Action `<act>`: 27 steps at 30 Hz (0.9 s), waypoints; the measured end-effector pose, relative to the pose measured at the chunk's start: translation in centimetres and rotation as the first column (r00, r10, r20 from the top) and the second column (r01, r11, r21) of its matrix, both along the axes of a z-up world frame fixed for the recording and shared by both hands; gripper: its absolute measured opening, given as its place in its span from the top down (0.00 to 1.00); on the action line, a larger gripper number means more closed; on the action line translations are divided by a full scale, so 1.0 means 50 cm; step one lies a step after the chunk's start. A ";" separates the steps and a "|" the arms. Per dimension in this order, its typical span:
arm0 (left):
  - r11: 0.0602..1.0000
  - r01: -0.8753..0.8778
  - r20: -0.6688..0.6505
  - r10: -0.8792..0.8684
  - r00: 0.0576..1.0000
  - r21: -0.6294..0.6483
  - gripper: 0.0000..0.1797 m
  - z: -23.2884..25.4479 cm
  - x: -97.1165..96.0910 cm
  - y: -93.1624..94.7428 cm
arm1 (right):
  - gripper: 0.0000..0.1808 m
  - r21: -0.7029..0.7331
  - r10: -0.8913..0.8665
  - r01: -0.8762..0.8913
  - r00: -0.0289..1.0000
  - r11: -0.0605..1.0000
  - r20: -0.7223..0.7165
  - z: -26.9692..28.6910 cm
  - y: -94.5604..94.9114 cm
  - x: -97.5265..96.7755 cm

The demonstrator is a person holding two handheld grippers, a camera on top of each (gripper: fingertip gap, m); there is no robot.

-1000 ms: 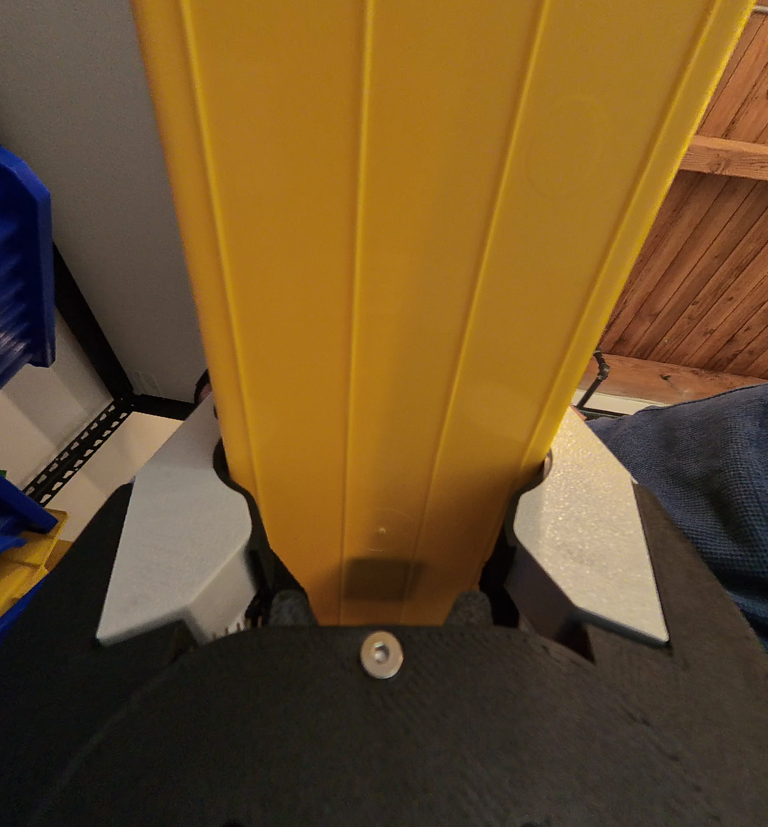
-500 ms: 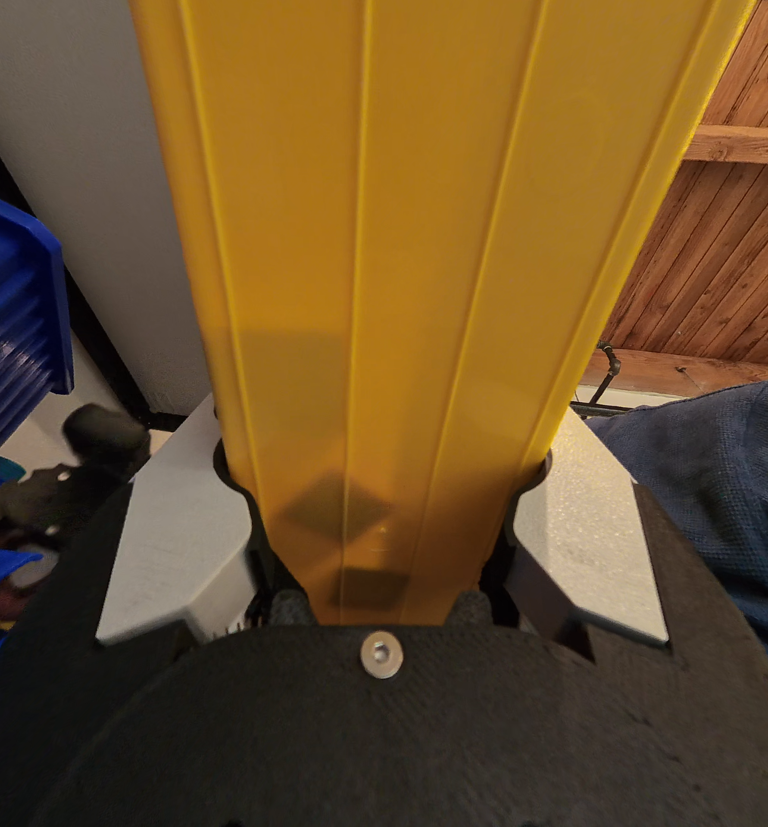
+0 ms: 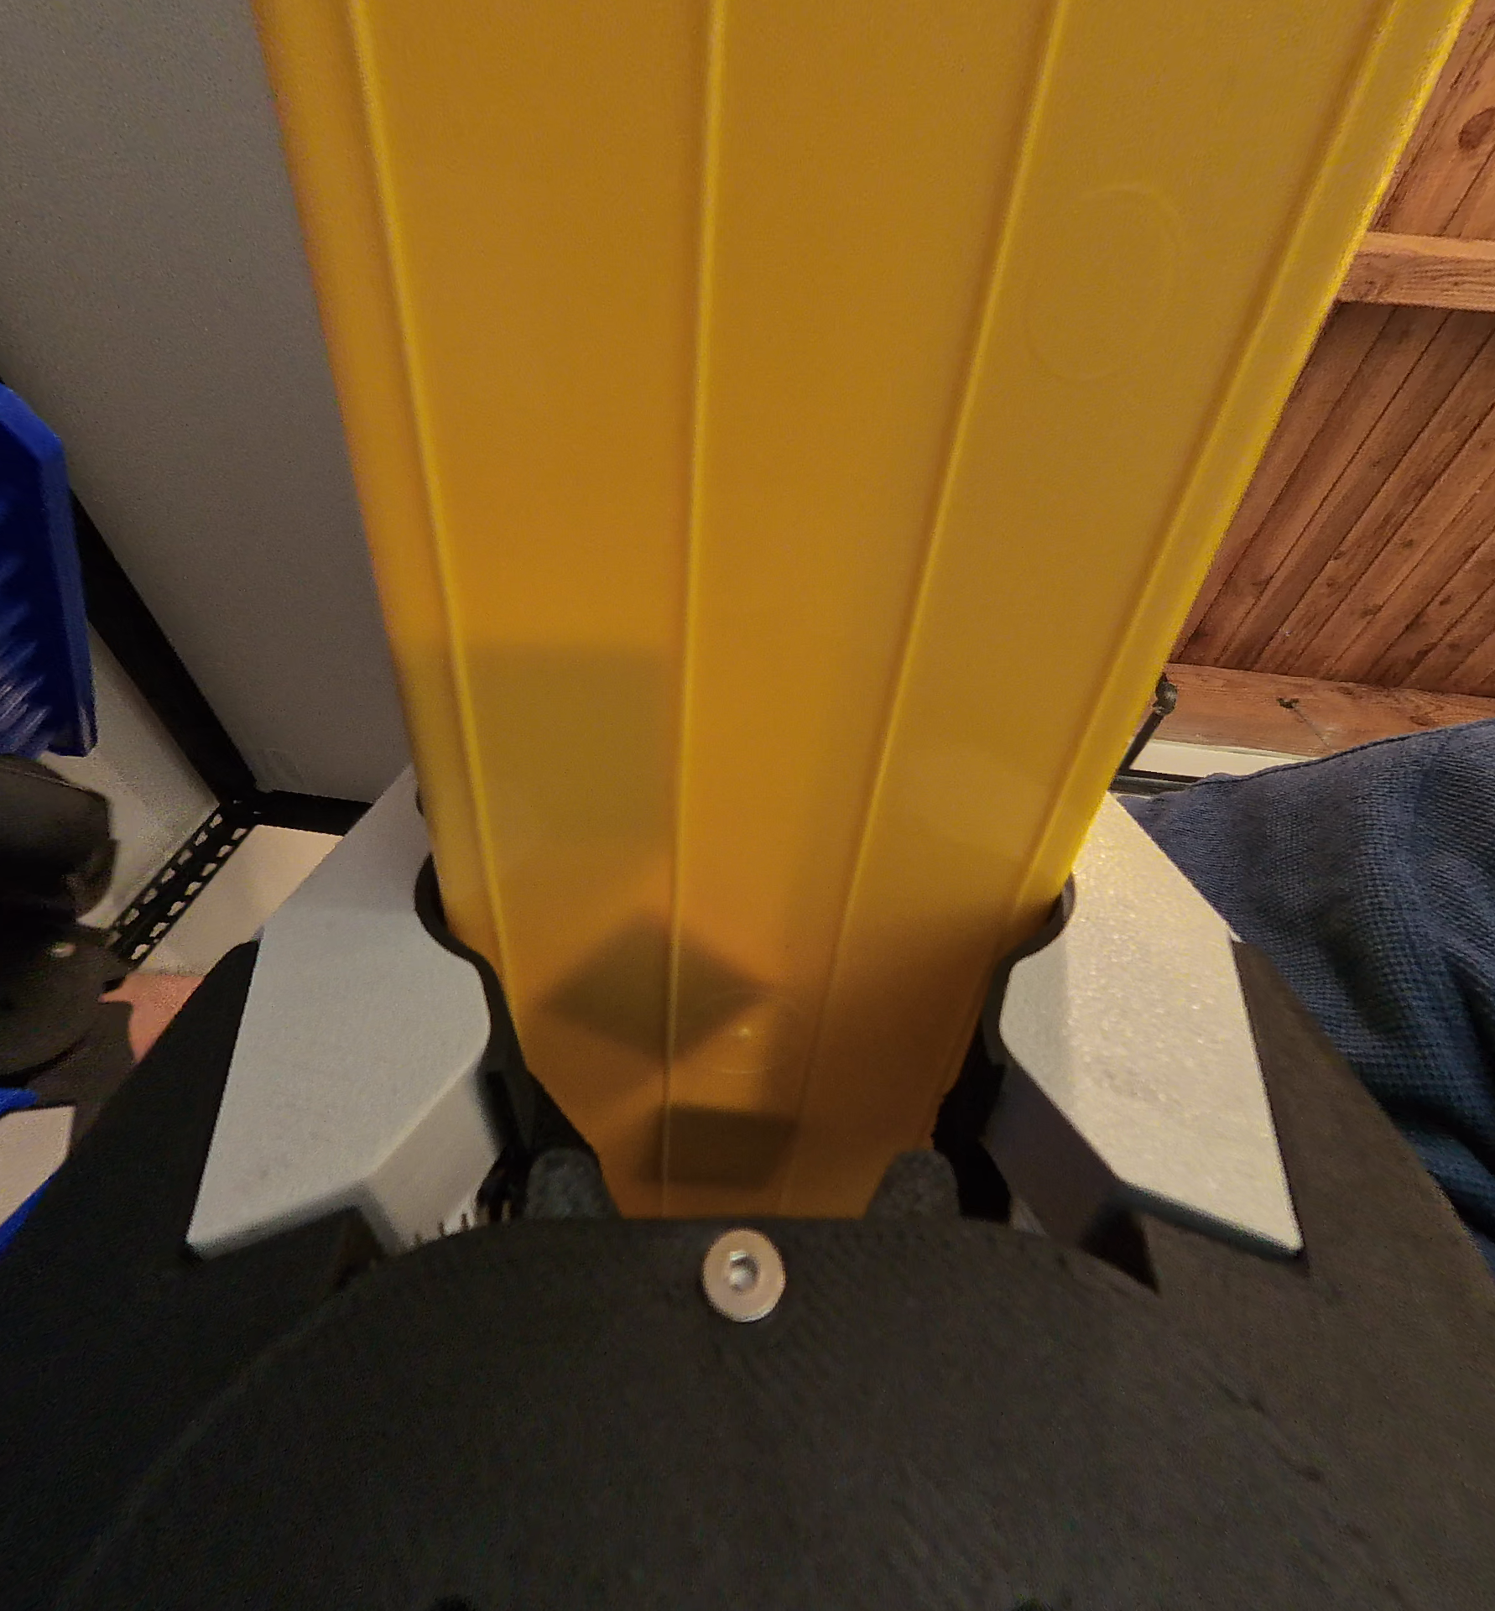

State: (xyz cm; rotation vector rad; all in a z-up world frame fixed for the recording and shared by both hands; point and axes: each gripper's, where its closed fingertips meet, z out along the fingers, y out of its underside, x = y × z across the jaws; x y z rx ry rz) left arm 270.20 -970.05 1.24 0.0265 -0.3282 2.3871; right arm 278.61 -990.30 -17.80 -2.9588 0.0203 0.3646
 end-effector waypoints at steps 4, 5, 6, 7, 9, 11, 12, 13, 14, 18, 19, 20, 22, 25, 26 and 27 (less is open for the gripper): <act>1.000 0.004 0.014 -0.004 1.000 0.000 0.30 0.002 -0.005 0.002 | 0.60 0.001 -0.026 0.026 0.999 1.000 -0.031 0.003 -0.004 -0.005; 1.000 0.003 0.016 -0.003 1.000 -0.001 0.30 0.002 -0.005 0.003 | 0.62 0.009 -0.026 0.026 0.999 1.000 -0.033 0.005 -0.003 -0.007; 1.000 0.001 0.016 -0.001 1.000 -0.002 0.30 0.003 -0.005 0.003 | 0.62 0.019 -0.030 0.030 0.999 0.999 -0.033 0.006 -0.001 -0.008; 1.000 0.002 0.014 -0.002 1.000 -0.005 0.30 0.003 -0.003 0.004 | 0.62 0.027 -0.036 0.037 0.999 0.999 -0.022 0.007 -0.001 -0.009; 1.000 0.001 0.012 -0.001 1.000 -0.005 0.30 0.001 -0.002 0.005 | 0.68 0.042 -0.055 0.055 0.998 0.998 0.017 0.018 -0.007 -0.008; 1.000 -0.001 0.004 0.001 1.000 -0.002 0.30 -0.002 0.001 0.004 | 0.74 0.070 -0.094 0.091 0.995 0.993 0.038 0.031 -0.018 -0.003; 1.000 0.001 0.000 -0.001 1.000 -0.003 0.30 -0.003 0.002 0.004 | 0.74 0.070 -0.099 0.097 0.995 0.993 0.034 0.031 -0.028 -0.008; 1.000 0.003 -0.003 -0.003 1.000 -0.002 0.30 -0.004 0.002 0.003 | 0.73 0.058 -0.097 0.094 0.995 0.994 0.039 0.027 -0.041 -0.012; 1.000 0.003 -0.003 -0.003 1.000 0.000 0.30 -0.004 0.003 0.003 | 0.73 0.067 -0.106 0.103 0.993 0.992 0.046 0.028 -0.045 -0.014; 1.000 0.011 -0.004 -0.011 1.000 0.005 0.30 -0.002 0.007 -0.004 | 0.84 0.137 -0.158 0.141 0.980 0.980 0.119 0.072 -0.053 -0.002; 1.000 0.013 -0.004 -0.013 1.000 0.004 0.30 -0.001 0.008 -0.006 | 0.85 0.188 -0.178 0.157 0.979 0.970 0.103 0.097 -0.048 -0.005; 1.000 0.015 -0.005 -0.015 1.000 0.005 0.30 -0.001 0.008 -0.007 | 0.85 0.219 -0.189 0.161 0.976 0.962 0.110 0.118 -0.048 -0.007; 1.000 0.017 -0.005 -0.017 1.000 0.011 0.30 -0.001 0.009 -0.013 | 0.84 0.254 -0.196 0.152 0.968 0.955 0.155 0.157 -0.051 -0.008; 1.000 0.024 -0.007 -0.023 1.000 0.013 0.30 0.000 0.009 -0.019 | 0.85 0.348 -0.203 0.130 0.962 0.929 0.183 0.230 -0.022 -0.019; 1.000 0.023 -0.005 -0.023 1.000 0.016 0.30 0.000 0.008 -0.021 | 0.85 0.373 -0.193 0.106 0.960 0.922 0.204 0.258 -0.006 -0.024; 1.000 0.022 -0.004 -0.022 1.000 0.019 0.30 0.000 0.008 -0.023 | 0.85 0.399 -0.179 0.074 0.956 0.914 0.233 0.289 0.012 -0.029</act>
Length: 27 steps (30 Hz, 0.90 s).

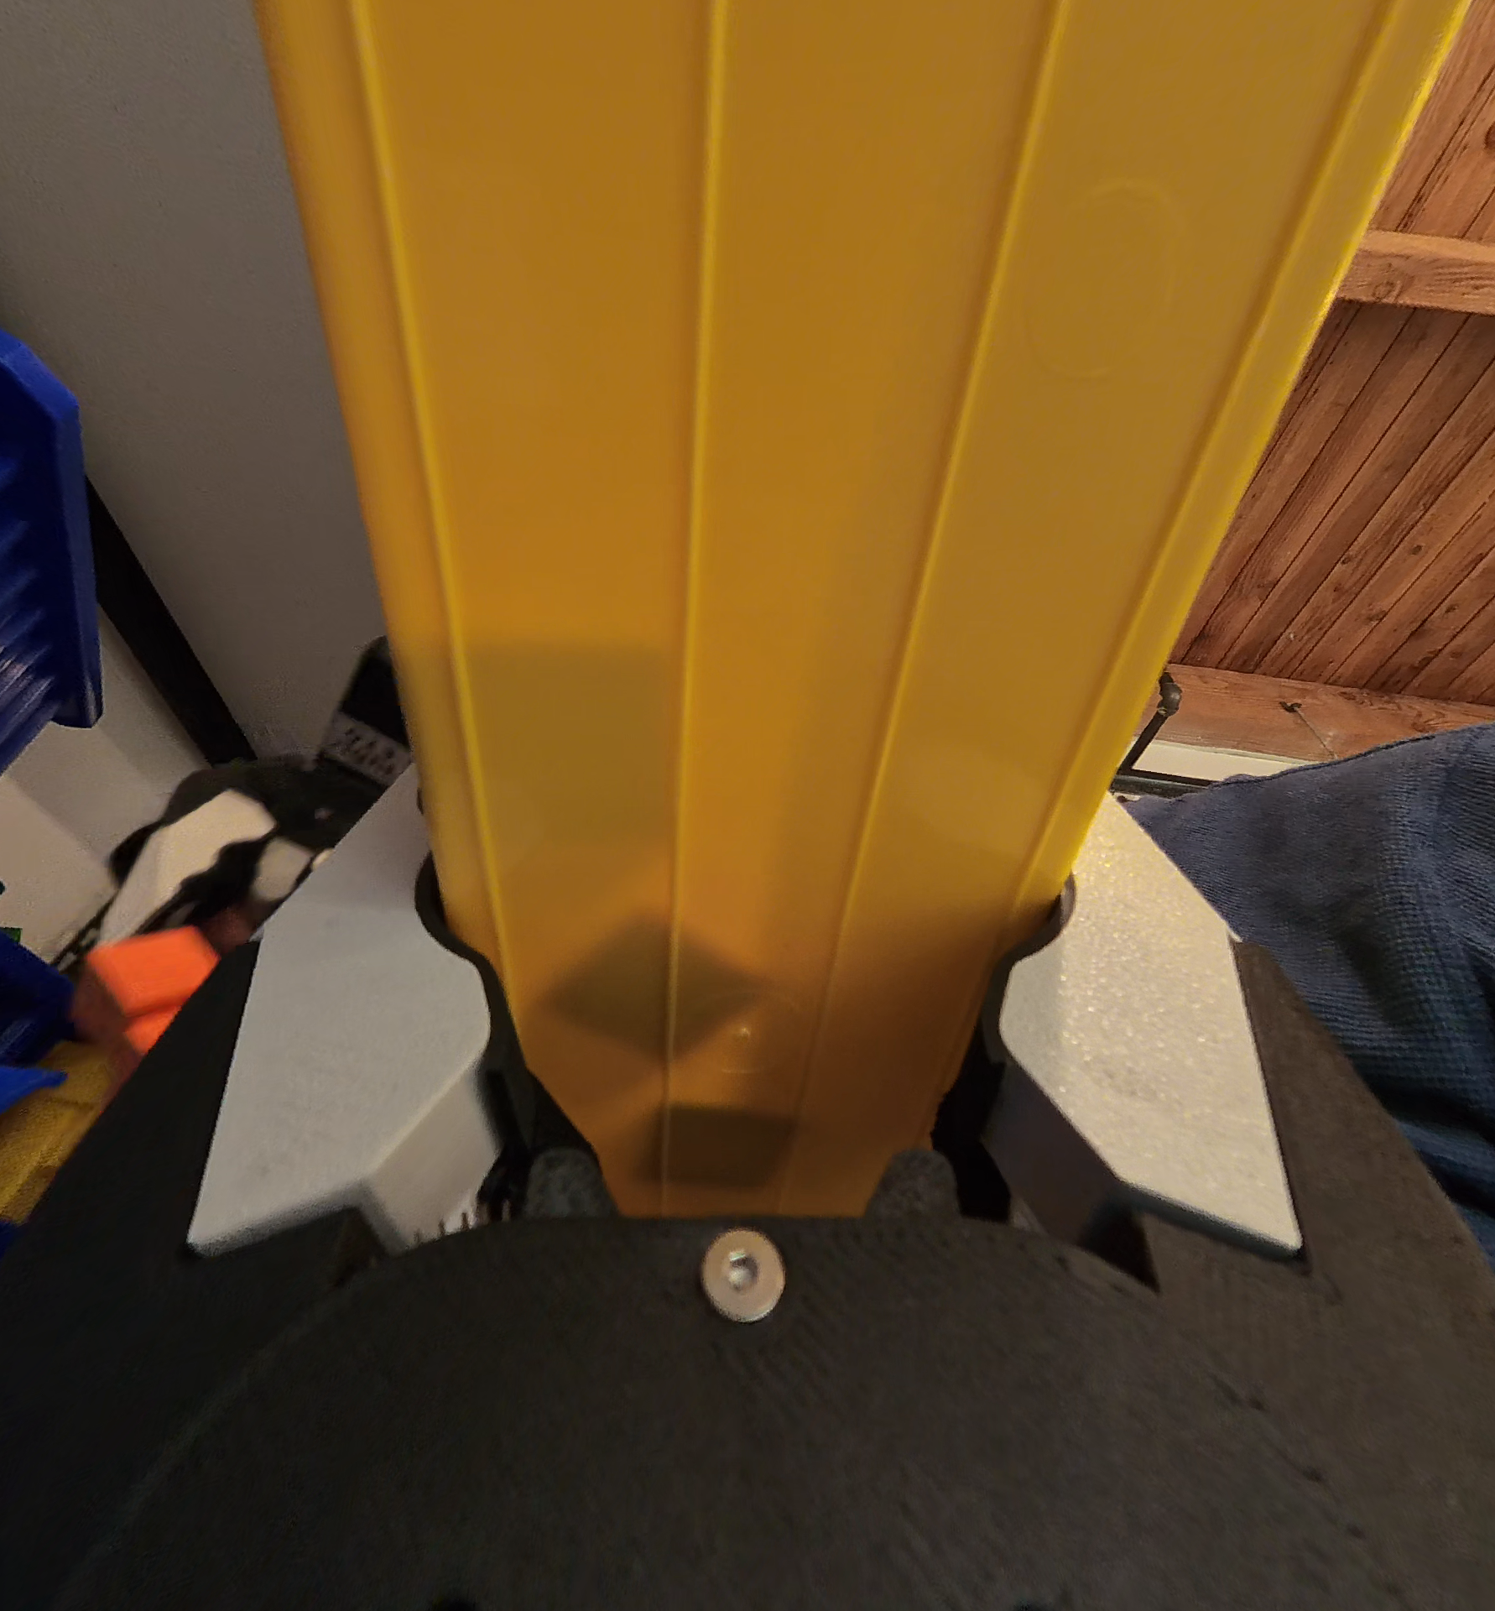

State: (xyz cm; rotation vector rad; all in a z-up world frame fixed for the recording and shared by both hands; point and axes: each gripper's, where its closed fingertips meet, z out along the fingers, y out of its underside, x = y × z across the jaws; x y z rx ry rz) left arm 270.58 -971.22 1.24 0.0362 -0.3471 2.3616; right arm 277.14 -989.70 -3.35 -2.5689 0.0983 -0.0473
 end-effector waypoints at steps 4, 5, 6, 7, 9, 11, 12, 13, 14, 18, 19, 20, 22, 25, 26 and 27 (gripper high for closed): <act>1.000 0.009 0.001 -0.009 1.000 0.000 0.30 0.003 -0.002 -0.010 | 0.85 0.168 0.107 -0.128 0.986 0.978 0.128 0.169 0.095 -0.045; 1.000 0.011 0.001 -0.011 1.000 0.002 0.30 0.003 -0.002 -0.013 | 0.85 0.200 0.145 -0.175 0.977 0.964 0.159 0.210 0.122 -0.064; 1.000 0.014 -0.001 -0.014 1.000 0.002 0.30 0.004 -0.003 -0.016 | 0.85 0.221 0.189 -0.226 0.966 0.949 0.178 0.240 0.152 -0.085; 1.000 0.018 -0.003 -0.018 1.000 0.002 0.30 0.005 -0.004 -0.019 | 0.85 0.224 0.228 -0.269 0.955 0.937 0.191 0.256 0.182 -0.103; 1.000 0.027 -0.003 -0.027 1.000 0.001 0.30 0.007 -0.007 -0.025 | 0.82 0.188 0.279 -0.314 0.941 0.930 0.192 0.244 0.243 -0.123; 0.999 0.038 0.002 -0.038 0.999 -0.008 0.30 0.010 -0.013 -0.028 | 0.74 0.110 0.295 -0.320 0.935 0.941 0.196 0.200 0.279 -0.124; 0.999 0.042 0.002 -0.042 0.999 -0.014 0.30 0.011 -0.015 -0.028 | 0.71 0.102 0.287 -0.314 0.933 0.944 0.217 0.192 0.283 -0.117; 0.999 0.045 0.002 -0.045 0.999 -0.017 0.30 0.012 -0.016 -0.027 | 0.68 0.120 0.262 -0.293 0.939 0.949 0.222 0.194 0.278 -0.106; 0.999 0.046 0.002 -0.046 0.999 -0.023 0.30 0.011 -0.019 -0.024 | 0.69 0.144 0.223 -0.257 0.950 0.956 0.218 0.199 0.261 -0.089; 0.999 0.031 -0.006 -0.031 1.000 -0.022 0.30 0.003 -0.026 -0.004 | 0.69 0.095 0.025 -0.041 0.986 0.995 0.164 0.125 0.132 0.012; 0.999 0.026 -0.009 -0.026 1.000 -0.021 0.30 0.002 -0.027 0.002 | 0.66 0.018 -0.006 0.004 0.992 1.000 0.124 0.070 0.096 0.029; 1.000 0.020 -0.012 -0.020 1.000 -0.020 0.30 0.001 -0.027 0.005 | 0.66 -0.042 -0.018 0.023 0.994 0.999 0.105 0.015 0.070 0.042; 1.000 0.010 -0.010 -0.010 1.000 -0.019 0.30 0.000 -0.028 0.011 | 0.63 -0.085 0.023 -0.018 0.998 0.996 0.053 -0.085 0.052 0.039; 1.000 -0.001 -0.005 0.000 1.000 -0.014 0.30 0.001 -0.028 0.016 | 0.65 -0.176 0.086 -0.071 0.993 0.982 0.076 -0.201 0.044 0.046; 1.000 -0.004 -0.004 0.004 1.000 -0.012 0.30 0.001 -0.027 0.016 | 0.64 -0.190 0.112 -0.093 0.989 0.977 0.093 -0.227 0.048 0.049; 1.000 -0.007 -0.004 0.007 1.000 -0.011 0.30 0.002 -0.027 0.017 | 0.64 -0.200 0.125 -0.108 0.989 0.974 0.074 -0.248 0.053 0.047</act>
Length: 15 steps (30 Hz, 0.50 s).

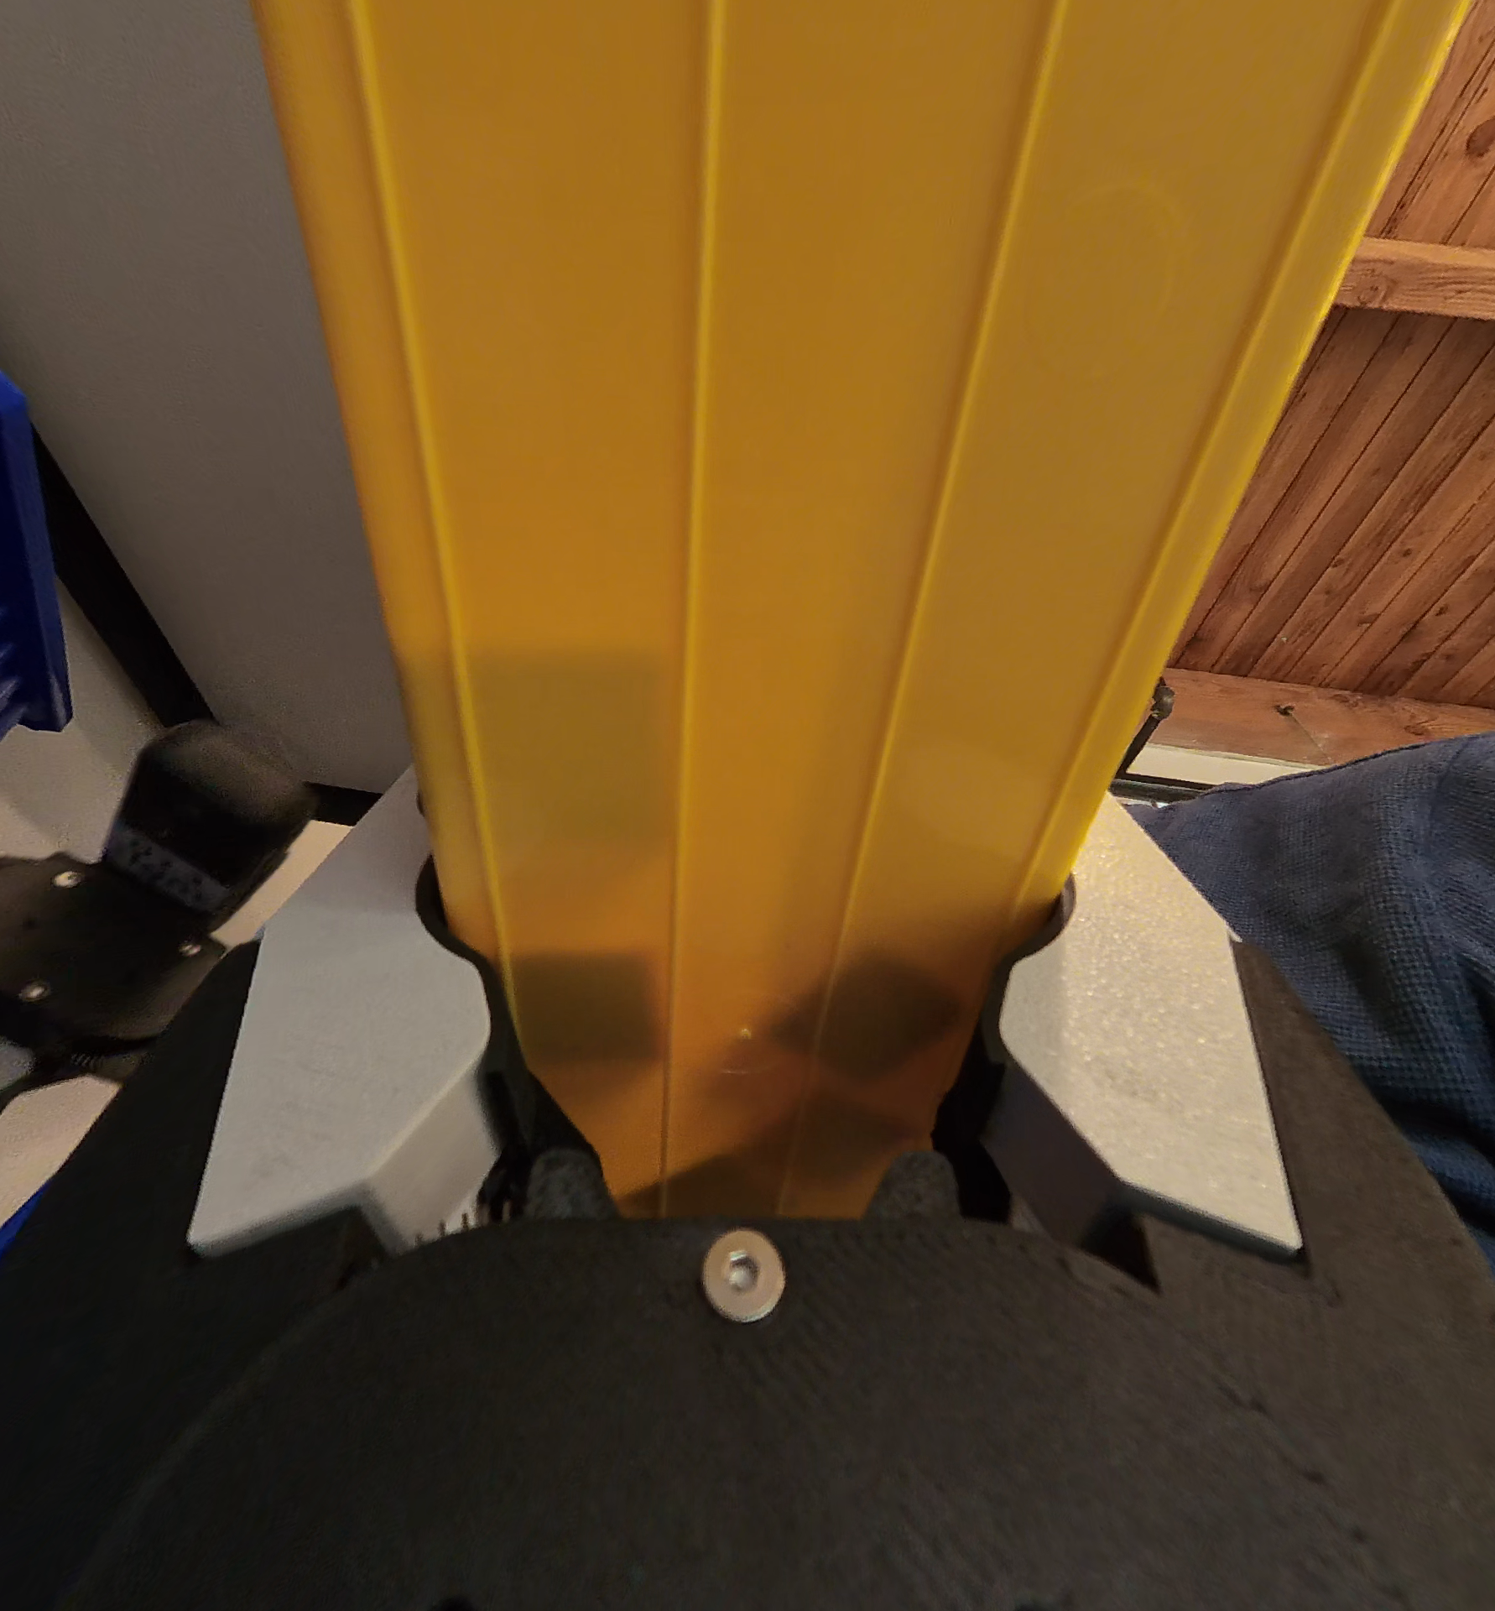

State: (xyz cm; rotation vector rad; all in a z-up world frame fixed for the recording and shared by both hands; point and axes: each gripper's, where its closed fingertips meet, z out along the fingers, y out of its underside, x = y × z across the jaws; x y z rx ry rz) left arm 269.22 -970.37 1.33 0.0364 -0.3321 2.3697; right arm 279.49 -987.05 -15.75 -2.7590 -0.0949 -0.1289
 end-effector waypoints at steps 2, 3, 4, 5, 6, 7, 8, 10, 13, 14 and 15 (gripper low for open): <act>1.000 0.000 0.000 0.000 1.000 0.001 0.30 0.000 -0.001 0.001 | 0.60 -0.001 -0.004 0.004 0.999 1.000 -0.039 -0.015 0.006 0.005; 1.000 -0.003 -0.001 0.003 1.000 0.003 0.30 -0.002 -0.002 0.001 | 0.56 -0.036 -0.039 0.039 0.999 0.999 0.005 -0.016 -0.006 0.030; 1.000 -0.004 -0.003 0.004 1.000 0.003 0.30 -0.003 -0.003 0.002 | 0.55 -0.054 -0.048 0.049 0.998 0.997 0.027 -0.018 -0.015 0.043; 1.000 -0.003 -0.004 0.003 1.000 0.003 0.30 -0.004 -0.004 0.002 | 0.56 -0.037 -0.041 0.041 0.999 0.998 -0.002 -0.021 -0.011 0.038; 1.000 -0.004 -0.004 0.004 1.000 0.005 0.30 -0.006 -0.004 0.003 | 0.55 -0.025 -0.034 0.033 0.999 0.999 -0.024 -0.025 -0.005 0.030; 1.000 -0.005 -0.004 0.005 1.000 0.007 0.30 -0.007 -0.005 0.003 | 0.56 -0.036 -0.009 0.009 1.000 0.999 0.000 -0.030 -0.007 0.030; 1.000 -0.007 -0.005 0.007 1.000 0.007 0.30 -0.007 -0.005 0.002 | 0.57 -0.047 0.018 -0.017 0.999 0.999 0.029 -0.032 -0.009 0.031; 1.000 -0.006 -0.009 0.006 1.000 0.004 0.30 -0.007 -0.004 0.002 | 0.65 -0.003 0.048 -0.048 0.998 0.999 -0.038 -0.032 0.004 0.005; 1.000 -0.007 0.003 0.007 1.000 0.006 0.30 -0.003 -0.007 0.001 | 0.67 -0.034 0.071 -0.072 0.997 0.997 -0.010 -0.035 -0.001 -0.004; 1.000 -0.008 0.006 0.008 1.000 0.008 0.30 -0.002 -0.008 0.001 | 0.66 -0.027 0.058 -0.059 0.998 0.998 -0.019 -0.038 0.000 -0.003; 1.000 -0.008 0.009 0.008 1.000 0.009 0.30 -0.002 -0.008 0.001 | 0.62 -0.063 0.052 -0.054 0.998 0.997 -0.037 -0.053 -0.009 -0.004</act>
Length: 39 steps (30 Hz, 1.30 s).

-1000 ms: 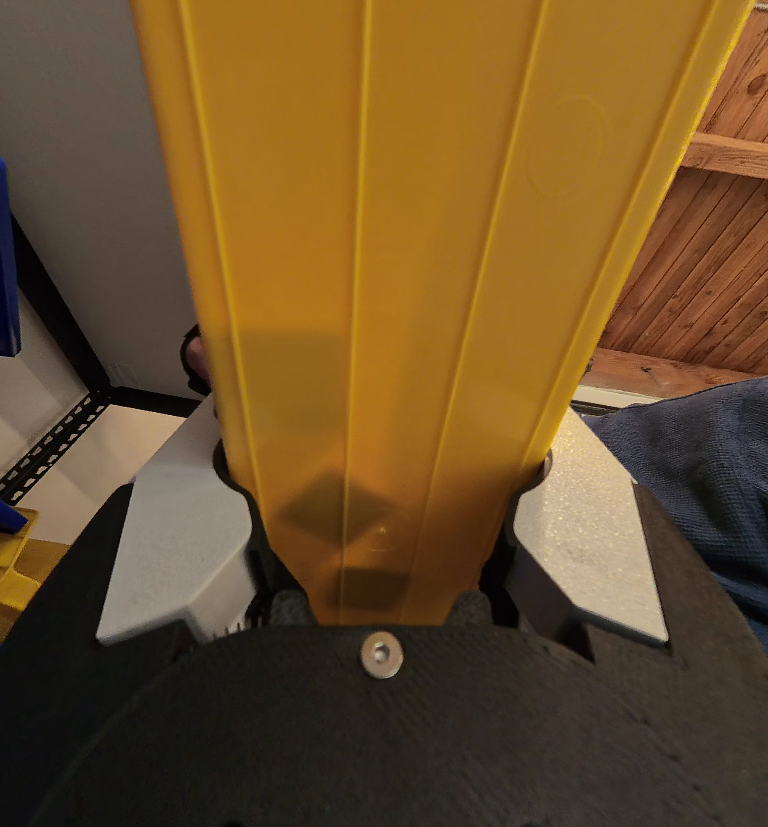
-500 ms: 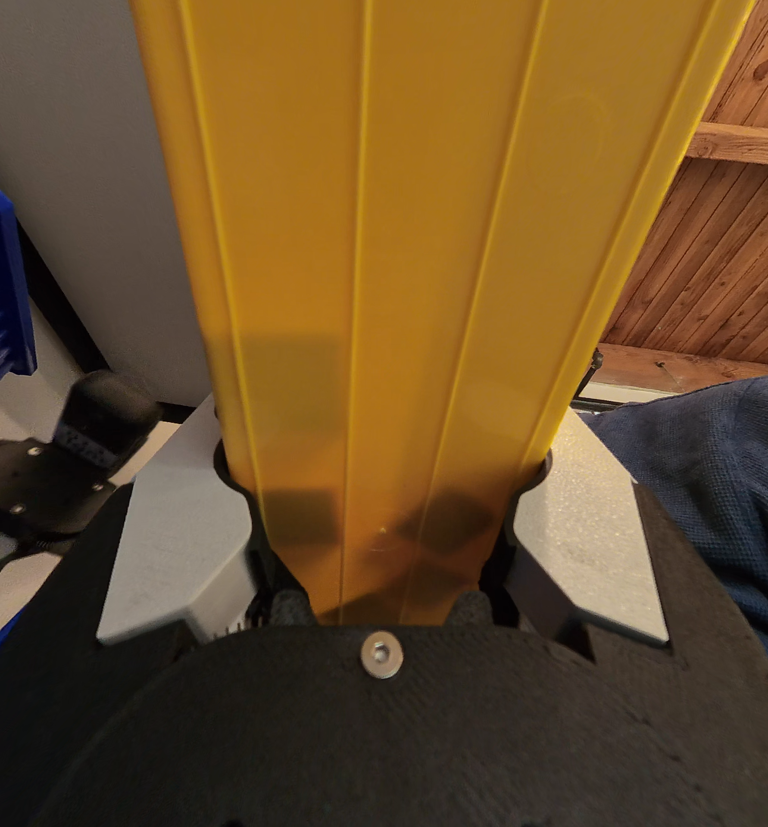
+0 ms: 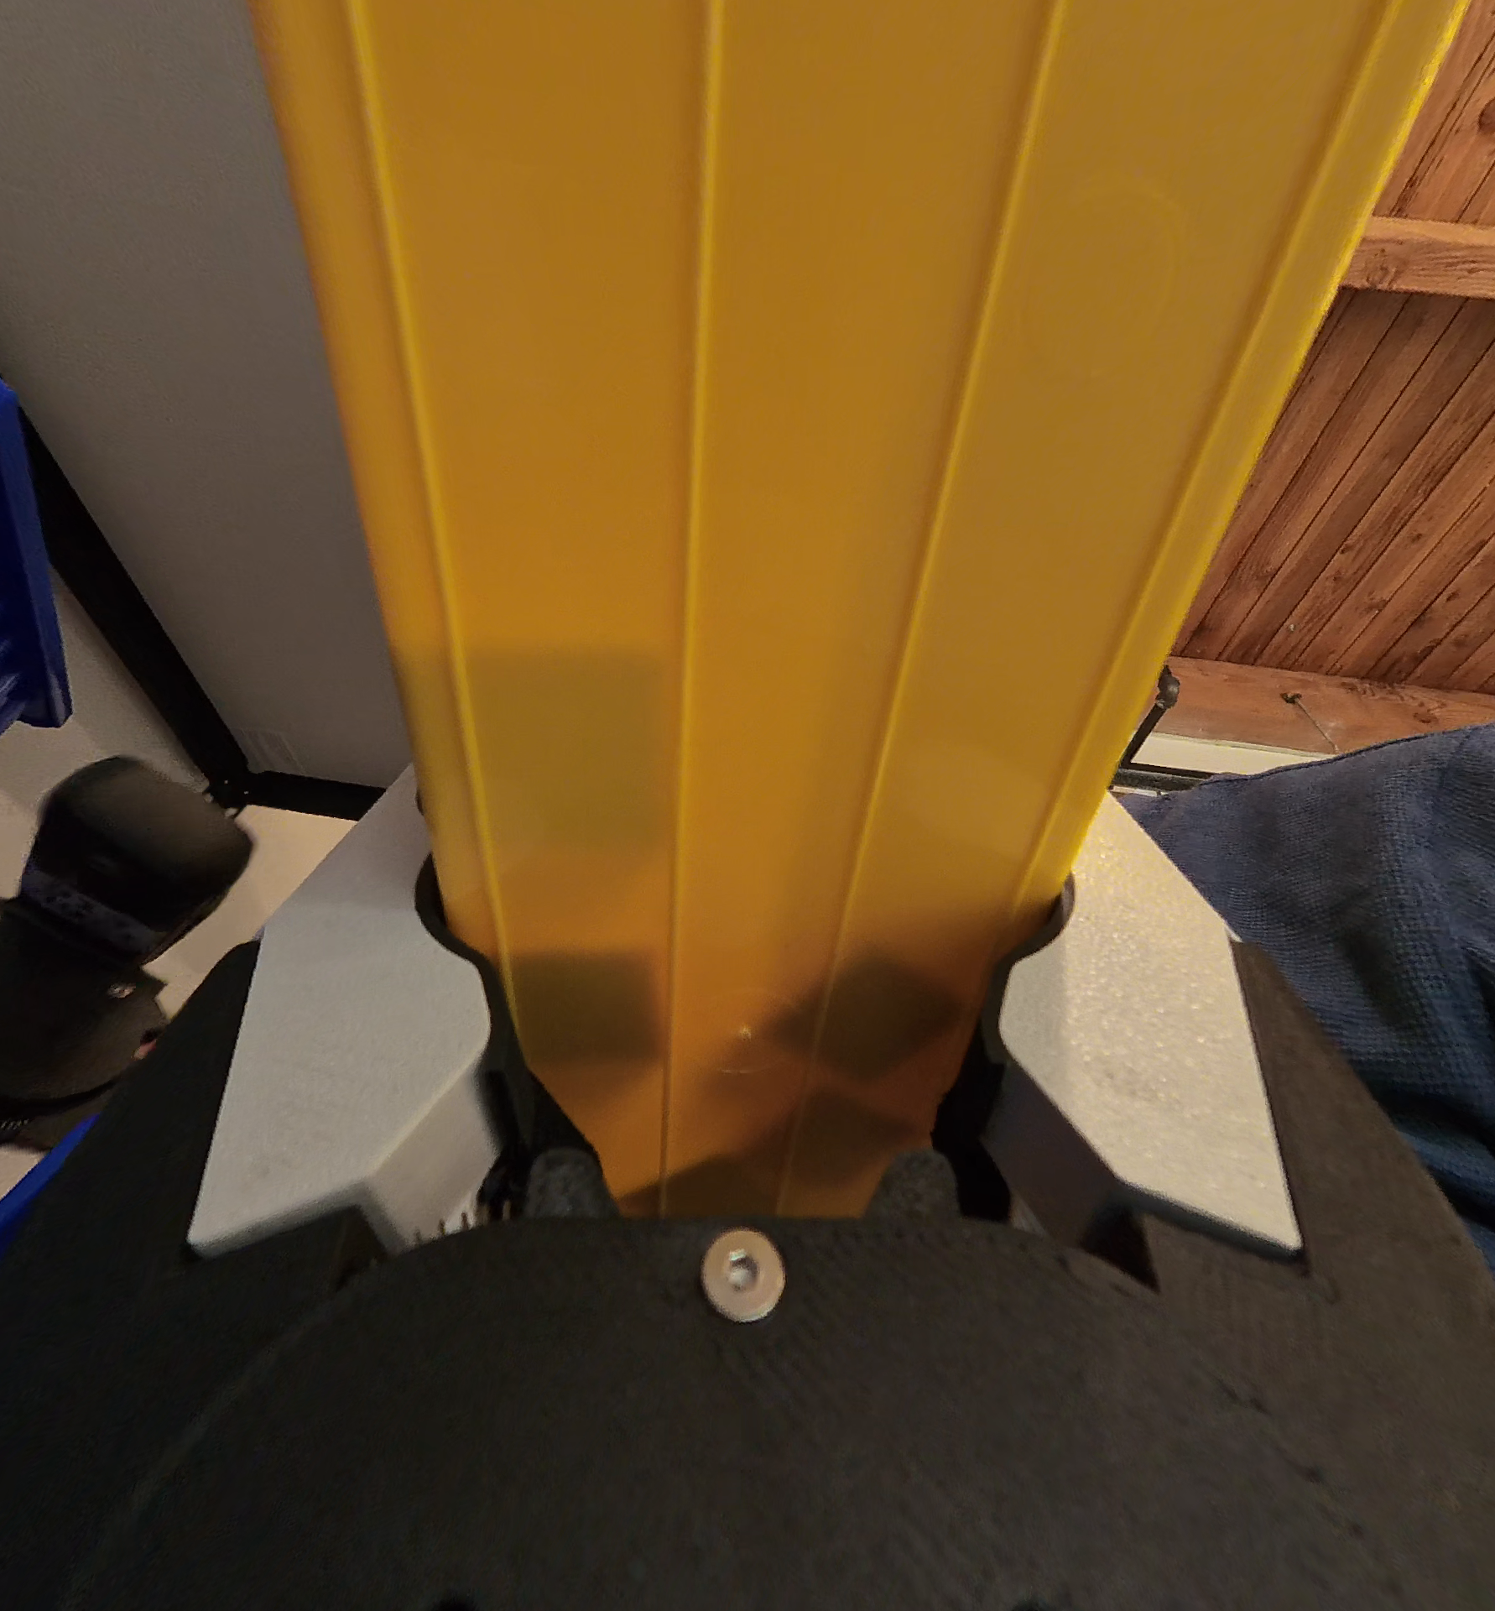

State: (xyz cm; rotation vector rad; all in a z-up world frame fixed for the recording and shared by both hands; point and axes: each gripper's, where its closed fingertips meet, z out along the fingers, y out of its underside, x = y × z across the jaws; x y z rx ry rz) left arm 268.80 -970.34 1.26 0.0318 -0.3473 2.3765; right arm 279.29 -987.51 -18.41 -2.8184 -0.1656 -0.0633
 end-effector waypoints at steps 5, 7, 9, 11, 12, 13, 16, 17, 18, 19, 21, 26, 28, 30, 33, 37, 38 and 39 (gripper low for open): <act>1.000 -0.004 0.001 0.004 1.000 0.003 0.30 0.001 0.001 0.002 | 0.68 0.026 -0.028 0.030 0.997 0.999 -0.067 -0.006 0.007 0.004; 1.000 -0.013 0.001 0.013 1.000 0.006 0.30 0.002 0.001 0.003 | 0.68 0.032 -0.033 0.035 0.998 0.999 -0.058 -0.001 0.006 0.003; 1.000 -0.019 -0.002 0.019 1.000 0.000 0.30 0.003 0.002 0.007 | 0.69 0.057 -0.052 0.055 0.996 0.997 -0.066 0.017 0.005 0.003; 0.999 -0.032 0.003 0.032 0.999 0.005 0.30 0.004 0.003 0.011 | 0.69 0.091 -0.072 0.078 0.995 0.993 -0.070 0.041 0.001 0.004; 0.999 -0.037 0.004 0.036 0.999 0.007 0.30 0.004 0.002 0.012 | 0.69 0.117 -0.082 0.090 0.994 0.989 -0.072 0.056 -0.001 0.004; 0.999 -0.040 0.004 0.040 0.999 0.006 0.30 0.004 0.001 0.014 | 0.69 0.146 -0.091 0.102 0.992 0.984 -0.082 0.074 -0.002 0.001; 0.999 -0.051 -0.001 0.051 0.999 0.006 0.30 0.002 0.003 0.018 | 0.69 0.231 -0.109 0.125 0.991 0.965 -0.081 0.145 -0.006 -0.007; 0.999 -0.052 -0.003 0.052 0.999 0.003 0.30 0.001 0.004 0.020 | 0.69 0.266 -0.111 0.128 0.991 0.955 -0.077 0.175 -0.003 -0.010; 0.999 -0.051 -0.004 0.051 0.999 0.003 0.30 0.001 0.005 0.020 | 0.69 0.300 -0.110 0.125 0.992 0.946 -0.068 0.207 0.001 -0.014; 0.999 -0.050 -0.005 0.050 0.999 0.002 0.30 0.001 0.005 0.020 | 0.69 0.332 -0.103 0.118 0.993 0.936 -0.062 0.242 0.008 -0.021; 0.999 -0.042 -0.005 0.042 0.999 -0.001 0.30 0.001 0.005 0.016 | 0.69 0.396 -0.065 0.072 0.997 0.915 -0.030 0.320 0.038 -0.042; 1.000 0.002 -0.002 -0.002 1.000 -0.014 0.30 0.005 0.006 -0.007 | 0.68 0.499 0.119 -0.138 0.990 0.855 0.070 0.500 0.188 -0.131; 1.000 0.020 0.003 -0.020 1.000 -0.017 0.30 0.009 0.002 -0.018 | 0.67 0.464 0.179 -0.205 0.979 0.862 0.101 0.506 0.249 -0.157; 0.999 0.035 0.009 -0.035 0.999 -0.022 0.30 0.012 -0.002 -0.025 | 0.61 0.383 0.229 -0.246 0.969 0.890 0.092 0.471 0.288 -0.178; 0.999 0.039 0.018 -0.039 0.999 -0.031 0.30 0.014 -0.008 -0.022 | 0.50 0.363 0.199 -0.229 0.973 0.903 0.120 0.459 0.294 -0.167; 0.999 0.019 0.011 -0.019 1.000 -0.026 0.30 0.010 -0.014 -0.005 | 0.57 0.355 0.056 -0.100 0.990 0.929 0.133 0.453 0.184 -0.094; 1.000 0.013 0.009 -0.013 1.000 -0.025 0.30 0.009 -0.016 0.001 | 0.57 0.306 0.027 -0.059 0.994 0.950 0.106 0.424 0.141 -0.078; 1.000 0.008 0.008 -0.008 1.000 -0.024 0.30 0.008 -0.017 0.005 | 0.57 0.270 -0.003 -0.012 0.998 0.963 0.057 0.390 0.106 -0.070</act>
